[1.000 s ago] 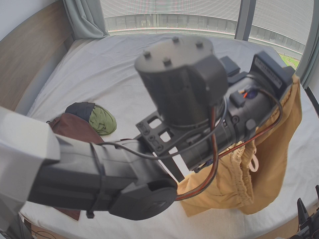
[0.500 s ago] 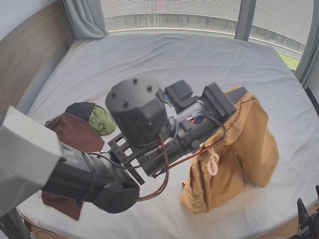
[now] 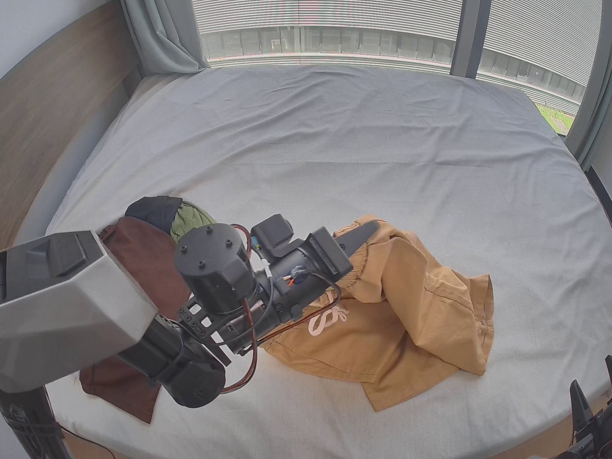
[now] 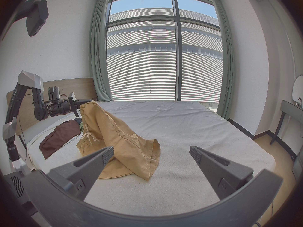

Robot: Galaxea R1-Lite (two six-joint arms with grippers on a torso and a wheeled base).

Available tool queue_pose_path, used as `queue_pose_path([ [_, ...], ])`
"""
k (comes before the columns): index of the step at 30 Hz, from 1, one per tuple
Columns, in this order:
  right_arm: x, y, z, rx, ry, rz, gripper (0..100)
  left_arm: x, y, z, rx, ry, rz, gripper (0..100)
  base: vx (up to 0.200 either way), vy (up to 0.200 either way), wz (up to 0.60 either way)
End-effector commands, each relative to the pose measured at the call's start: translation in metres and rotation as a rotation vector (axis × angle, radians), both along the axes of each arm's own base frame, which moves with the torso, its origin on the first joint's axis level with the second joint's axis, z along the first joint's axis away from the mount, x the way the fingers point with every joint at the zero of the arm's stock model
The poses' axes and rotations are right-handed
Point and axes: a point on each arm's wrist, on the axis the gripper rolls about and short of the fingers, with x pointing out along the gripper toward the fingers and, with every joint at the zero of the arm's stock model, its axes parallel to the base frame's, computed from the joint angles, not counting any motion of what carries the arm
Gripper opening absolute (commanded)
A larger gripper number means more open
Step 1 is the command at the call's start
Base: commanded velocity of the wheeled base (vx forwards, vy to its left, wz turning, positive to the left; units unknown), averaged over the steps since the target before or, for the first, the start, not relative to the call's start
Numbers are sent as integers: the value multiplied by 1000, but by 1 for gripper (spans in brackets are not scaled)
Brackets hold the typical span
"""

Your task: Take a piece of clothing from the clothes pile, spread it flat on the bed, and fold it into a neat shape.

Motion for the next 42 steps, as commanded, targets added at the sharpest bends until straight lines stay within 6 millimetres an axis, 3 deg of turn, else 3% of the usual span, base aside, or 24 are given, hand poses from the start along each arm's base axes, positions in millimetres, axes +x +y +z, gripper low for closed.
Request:
queue_pose_path([
  [1,1,0,-5,-2,10,1,100,5,15,-19,26,29,38,0,0,0,0],
  [24,1,0,-5,0,7,-1,100,19,71,-42,152,56,210,0,0,0,0],
  [33,1,0,-5,0,7,-1,100,45,123,-43,220,2,362,0,0,0,0],
  [42,1,0,-5,-2,7,-2,100,48,151,-50,376,-89,406,0,0,0,0],
])
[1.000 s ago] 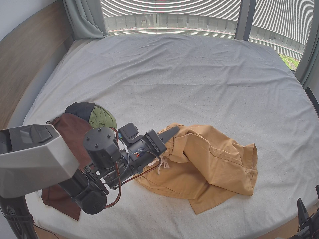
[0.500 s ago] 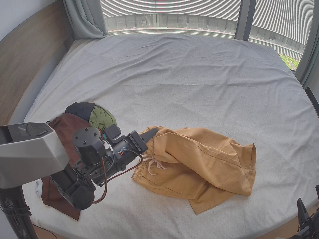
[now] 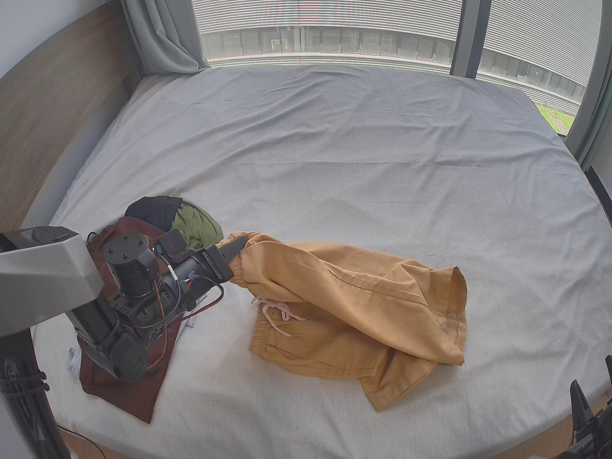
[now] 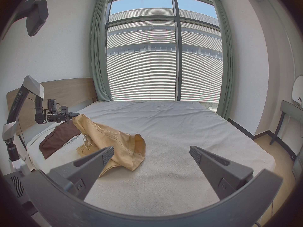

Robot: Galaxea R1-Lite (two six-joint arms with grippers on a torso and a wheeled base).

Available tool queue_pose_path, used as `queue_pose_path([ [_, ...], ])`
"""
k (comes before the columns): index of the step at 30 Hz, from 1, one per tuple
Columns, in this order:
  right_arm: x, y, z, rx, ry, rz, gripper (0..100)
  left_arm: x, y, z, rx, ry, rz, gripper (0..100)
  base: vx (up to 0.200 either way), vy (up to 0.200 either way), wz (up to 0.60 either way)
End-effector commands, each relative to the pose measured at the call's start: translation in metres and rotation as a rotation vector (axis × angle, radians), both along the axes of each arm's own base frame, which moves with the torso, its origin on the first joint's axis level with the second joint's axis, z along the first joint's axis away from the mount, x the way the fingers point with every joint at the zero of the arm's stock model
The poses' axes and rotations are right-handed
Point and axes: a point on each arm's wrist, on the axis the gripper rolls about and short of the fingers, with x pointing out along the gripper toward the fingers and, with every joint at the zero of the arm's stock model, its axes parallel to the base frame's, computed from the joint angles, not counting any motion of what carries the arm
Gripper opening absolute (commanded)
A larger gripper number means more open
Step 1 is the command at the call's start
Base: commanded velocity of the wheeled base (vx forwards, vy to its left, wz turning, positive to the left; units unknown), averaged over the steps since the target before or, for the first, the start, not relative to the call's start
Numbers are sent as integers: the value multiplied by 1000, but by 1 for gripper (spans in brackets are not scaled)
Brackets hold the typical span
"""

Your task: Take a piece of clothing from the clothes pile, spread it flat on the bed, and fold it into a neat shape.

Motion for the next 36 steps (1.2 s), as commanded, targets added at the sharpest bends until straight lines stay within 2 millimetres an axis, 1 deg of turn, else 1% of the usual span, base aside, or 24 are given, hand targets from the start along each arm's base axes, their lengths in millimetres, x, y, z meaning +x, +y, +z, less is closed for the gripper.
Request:
queue_pose_path([
  [1,1,0,-5,-2,7,-1,100,3,17,-4,60,-17,42,0,0,0,0],
  [6,1,0,-5,-2,7,1,100,5,23,-9,120,-38,34,0,0,0,0],
  [15,0,0,-5,-6,4,4,100,7,21,-32,196,-7,20,0,0,0,0],
  [19,0,0,-5,-6,6,4,100,6,19,-33,195,-4,13,0,0,0,0],
  [34,0,0,-4,-11,-2,7,100,8,23,-34,187,5,29,0,0,0,0],
  [36,0,0,3,-18,-77,9,100,9,24,-39,192,17,29,0,0,0,0],
])
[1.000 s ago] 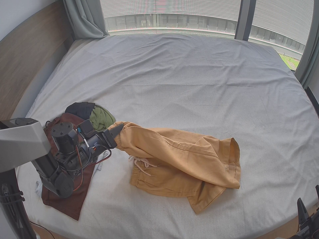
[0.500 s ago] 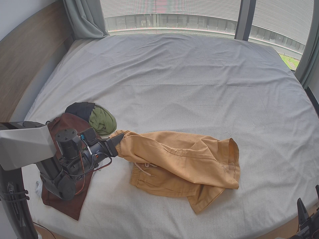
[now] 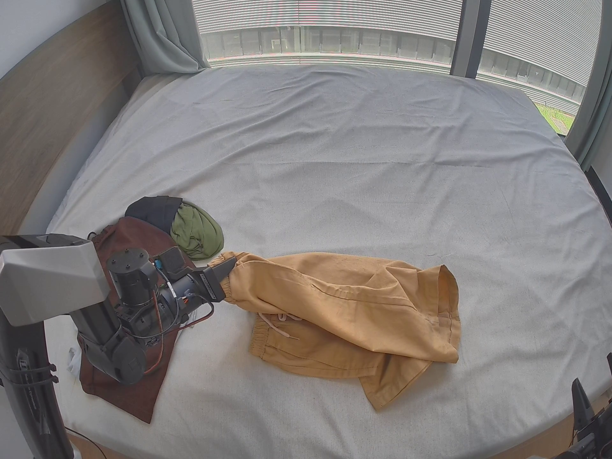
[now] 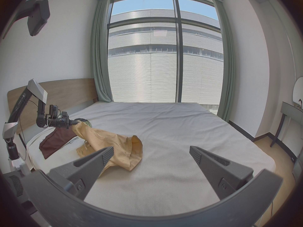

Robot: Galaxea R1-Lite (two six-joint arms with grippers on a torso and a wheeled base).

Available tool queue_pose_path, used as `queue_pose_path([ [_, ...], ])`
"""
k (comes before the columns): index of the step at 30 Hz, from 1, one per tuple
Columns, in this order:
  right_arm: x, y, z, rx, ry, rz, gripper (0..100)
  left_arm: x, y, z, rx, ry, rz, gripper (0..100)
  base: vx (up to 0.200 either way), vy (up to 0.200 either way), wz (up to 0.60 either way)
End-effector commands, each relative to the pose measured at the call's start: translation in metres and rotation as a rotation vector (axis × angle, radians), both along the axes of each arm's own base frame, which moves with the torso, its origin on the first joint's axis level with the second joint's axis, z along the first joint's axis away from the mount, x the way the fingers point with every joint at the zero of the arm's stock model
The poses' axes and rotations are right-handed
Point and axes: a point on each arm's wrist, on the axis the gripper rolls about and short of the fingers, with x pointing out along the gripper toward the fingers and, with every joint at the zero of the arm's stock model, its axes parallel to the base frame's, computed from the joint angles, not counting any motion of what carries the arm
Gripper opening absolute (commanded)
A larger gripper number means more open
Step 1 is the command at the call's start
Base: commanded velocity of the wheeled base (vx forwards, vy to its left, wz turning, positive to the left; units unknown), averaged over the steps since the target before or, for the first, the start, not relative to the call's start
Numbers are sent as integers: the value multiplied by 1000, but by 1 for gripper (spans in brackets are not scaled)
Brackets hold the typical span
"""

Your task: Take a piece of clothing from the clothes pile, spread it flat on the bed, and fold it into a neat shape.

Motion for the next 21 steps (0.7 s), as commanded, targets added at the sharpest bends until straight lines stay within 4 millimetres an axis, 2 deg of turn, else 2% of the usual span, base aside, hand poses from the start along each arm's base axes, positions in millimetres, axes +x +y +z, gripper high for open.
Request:
queue_pose_path([
  [1,-1,0,6,-6,-102,1,100,2,1,-6,4,15,3,0,0,0,0],
  [2,-1,0,6,-6,-102,1,100,2,1,-6,4,15,3,0,0,0,0],
  [3,-2,0,14,-8,-139,7,100,3,1,-6,3,9,7,0,0,0,0],
  [9,2,1,14,-8,-87,42,100,7,10,-6,3,9,34,0,0,0,0],
  [14,7,0,42,10,-60,126,100,7,12,-8,4,15,40,0,0,0,0],
  [15,12,0,53,35,-34,161,100,7,11,-8,4,15,37,0,0,0,0],
  [21,38,5,84,149,84,266,100,6,9,-8,6,16,31,0,0,0,0],
])
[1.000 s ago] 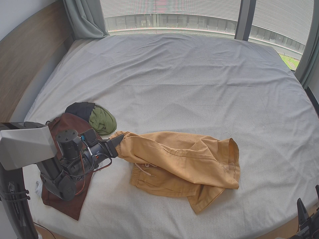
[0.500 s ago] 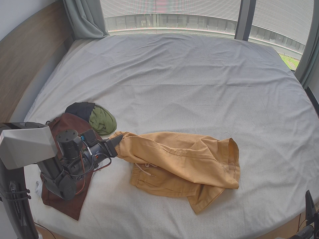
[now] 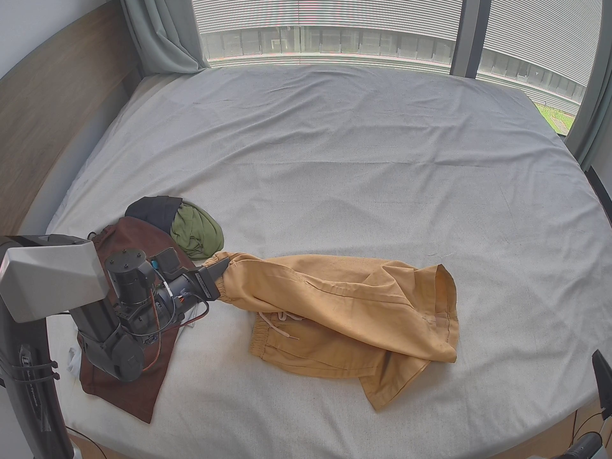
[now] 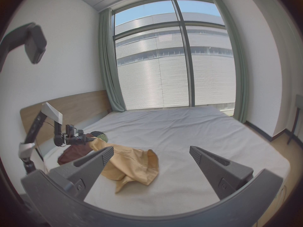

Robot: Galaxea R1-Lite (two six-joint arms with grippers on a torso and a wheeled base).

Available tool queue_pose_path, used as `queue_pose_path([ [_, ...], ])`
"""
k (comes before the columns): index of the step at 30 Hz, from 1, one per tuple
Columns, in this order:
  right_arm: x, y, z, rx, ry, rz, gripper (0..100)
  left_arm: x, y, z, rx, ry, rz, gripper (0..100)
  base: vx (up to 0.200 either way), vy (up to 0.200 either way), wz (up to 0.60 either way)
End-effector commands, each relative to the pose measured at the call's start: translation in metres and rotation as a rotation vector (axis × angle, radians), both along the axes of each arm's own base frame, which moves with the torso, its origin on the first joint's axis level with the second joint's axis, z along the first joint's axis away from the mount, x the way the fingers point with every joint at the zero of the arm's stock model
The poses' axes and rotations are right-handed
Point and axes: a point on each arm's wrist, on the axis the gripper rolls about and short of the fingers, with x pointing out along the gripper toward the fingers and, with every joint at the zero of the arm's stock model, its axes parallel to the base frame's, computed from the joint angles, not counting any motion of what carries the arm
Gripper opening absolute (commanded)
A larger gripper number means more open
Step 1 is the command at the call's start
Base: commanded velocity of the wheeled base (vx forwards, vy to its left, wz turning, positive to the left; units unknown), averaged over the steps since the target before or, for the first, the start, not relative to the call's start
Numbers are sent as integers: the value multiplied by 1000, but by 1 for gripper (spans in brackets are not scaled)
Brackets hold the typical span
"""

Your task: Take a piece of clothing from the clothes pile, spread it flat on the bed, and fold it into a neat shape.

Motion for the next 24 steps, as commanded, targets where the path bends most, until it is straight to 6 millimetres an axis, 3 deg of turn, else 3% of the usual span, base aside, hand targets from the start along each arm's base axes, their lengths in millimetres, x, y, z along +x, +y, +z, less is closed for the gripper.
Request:
queue_pose_path([
  [1,28,4,31,63,133,113,100,0,-1,-2,2,4,-4,0,0,0,0],
  [5,57,13,53,145,247,193,100,1,2,-2,2,3,7,0,0,0,0],
  [12,98,26,71,148,364,318,100,1,1,0,-1,-1,4,0,0,0,0],
  [19,134,37,85,151,364,396,100,0,0,2,-2,-7,-1,0,0,0,0],
  [24,154,44,85,150,369,427,100,0,0,1,-2,-4,-2,0,0,0,0],
])
